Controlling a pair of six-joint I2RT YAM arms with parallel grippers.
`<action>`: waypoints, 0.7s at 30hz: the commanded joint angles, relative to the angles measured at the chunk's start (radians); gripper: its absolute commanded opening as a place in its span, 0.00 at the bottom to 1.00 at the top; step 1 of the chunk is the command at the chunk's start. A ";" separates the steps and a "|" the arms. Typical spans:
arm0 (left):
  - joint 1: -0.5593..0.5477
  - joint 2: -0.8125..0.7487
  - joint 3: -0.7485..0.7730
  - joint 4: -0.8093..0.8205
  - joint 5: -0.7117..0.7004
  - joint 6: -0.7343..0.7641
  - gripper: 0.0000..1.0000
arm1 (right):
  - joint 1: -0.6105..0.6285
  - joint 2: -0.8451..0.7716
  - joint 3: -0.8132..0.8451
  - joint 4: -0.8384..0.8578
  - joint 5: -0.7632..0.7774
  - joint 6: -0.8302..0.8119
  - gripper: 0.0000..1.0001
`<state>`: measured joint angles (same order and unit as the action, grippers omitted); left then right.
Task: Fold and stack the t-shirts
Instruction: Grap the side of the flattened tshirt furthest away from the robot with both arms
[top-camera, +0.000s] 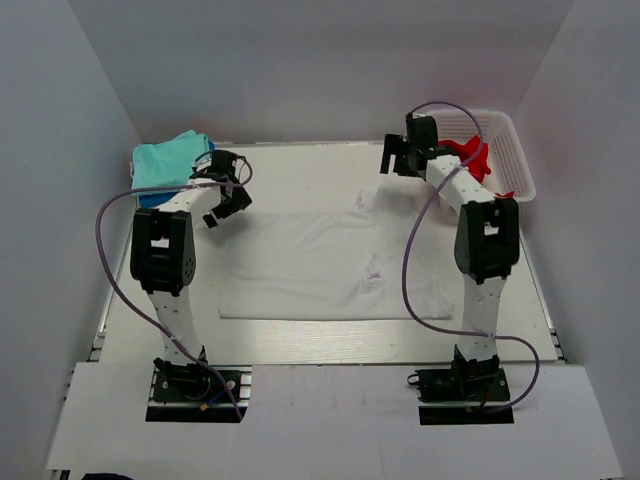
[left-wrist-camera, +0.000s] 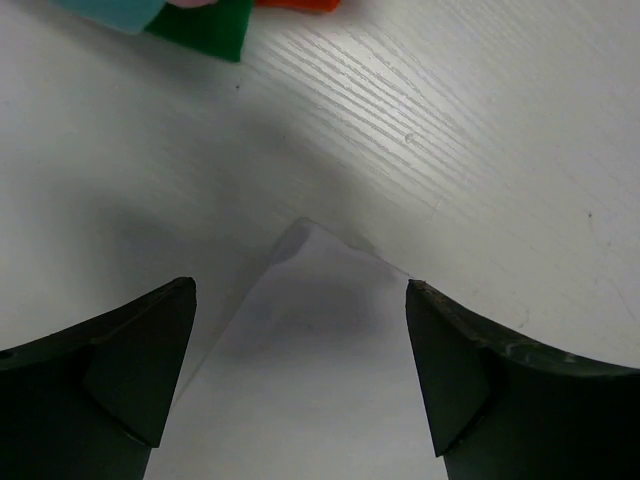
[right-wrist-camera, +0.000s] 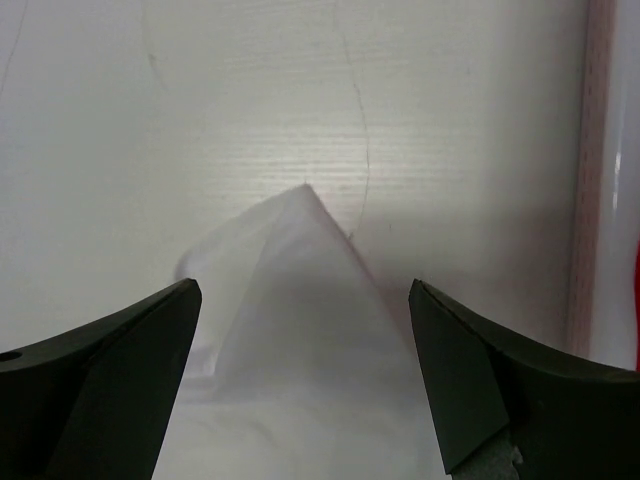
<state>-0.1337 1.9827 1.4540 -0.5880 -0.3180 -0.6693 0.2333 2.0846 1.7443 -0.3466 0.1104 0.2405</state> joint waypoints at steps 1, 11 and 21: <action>0.002 0.033 0.052 -0.021 0.016 0.017 0.93 | 0.008 0.112 0.166 -0.060 0.026 -0.075 0.90; 0.011 0.099 0.043 0.013 0.056 0.036 0.33 | 0.015 0.376 0.379 -0.062 0.051 -0.118 0.90; 0.011 0.090 0.029 0.005 0.077 0.045 0.00 | 0.041 0.391 0.368 -0.081 0.006 -0.181 0.07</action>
<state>-0.1272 2.0850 1.5063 -0.5865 -0.2676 -0.6308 0.2562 2.4767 2.1040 -0.4248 0.1257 0.0814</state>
